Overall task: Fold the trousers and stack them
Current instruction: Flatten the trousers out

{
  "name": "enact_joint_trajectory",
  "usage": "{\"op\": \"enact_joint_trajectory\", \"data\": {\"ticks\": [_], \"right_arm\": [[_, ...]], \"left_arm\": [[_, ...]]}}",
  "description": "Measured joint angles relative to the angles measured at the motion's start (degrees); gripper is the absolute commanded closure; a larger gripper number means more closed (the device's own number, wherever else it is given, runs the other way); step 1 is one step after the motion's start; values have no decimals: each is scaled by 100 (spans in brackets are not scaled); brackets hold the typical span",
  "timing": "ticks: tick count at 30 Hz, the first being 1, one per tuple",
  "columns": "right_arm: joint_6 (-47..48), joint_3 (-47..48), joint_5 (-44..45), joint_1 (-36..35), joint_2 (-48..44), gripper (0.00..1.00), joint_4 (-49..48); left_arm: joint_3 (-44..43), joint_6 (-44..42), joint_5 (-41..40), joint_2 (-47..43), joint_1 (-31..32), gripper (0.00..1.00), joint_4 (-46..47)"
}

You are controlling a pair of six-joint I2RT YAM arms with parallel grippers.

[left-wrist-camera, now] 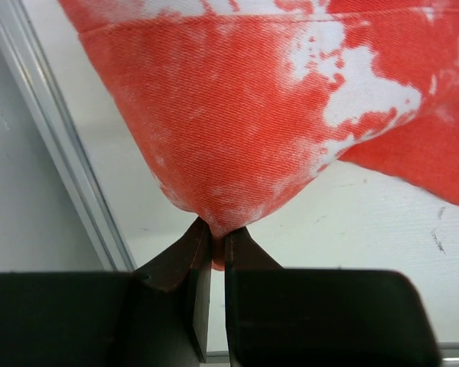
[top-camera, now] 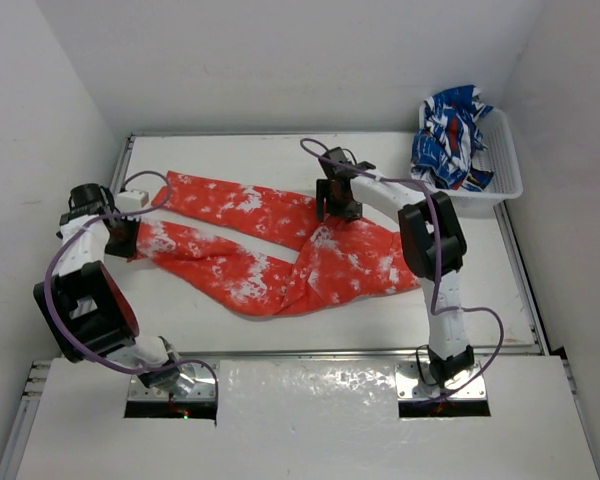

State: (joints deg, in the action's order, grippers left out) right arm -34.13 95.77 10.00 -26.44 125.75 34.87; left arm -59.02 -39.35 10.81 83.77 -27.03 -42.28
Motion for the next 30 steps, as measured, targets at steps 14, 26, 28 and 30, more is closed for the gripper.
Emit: {"op": "enact_joint_trajectory", "data": {"ticks": [14,26,28,30], "right_arm": [[33,-621,-96,-20,-269,100,-199],[175,-1794,-507,643,-1799,100,-581],[184,-1915,-540,732,-1921,100,-638],[210,-1987,-557,780,-1965,100,-664]], "left_arm": [[-680,-55,-1690,-92,2483,77,732],[337,-313,-138,-138,5449,0,-369],[254,-280,186,-487,5189,0,-409],[-33,-151,597,-761,4579,6,-367]]}}
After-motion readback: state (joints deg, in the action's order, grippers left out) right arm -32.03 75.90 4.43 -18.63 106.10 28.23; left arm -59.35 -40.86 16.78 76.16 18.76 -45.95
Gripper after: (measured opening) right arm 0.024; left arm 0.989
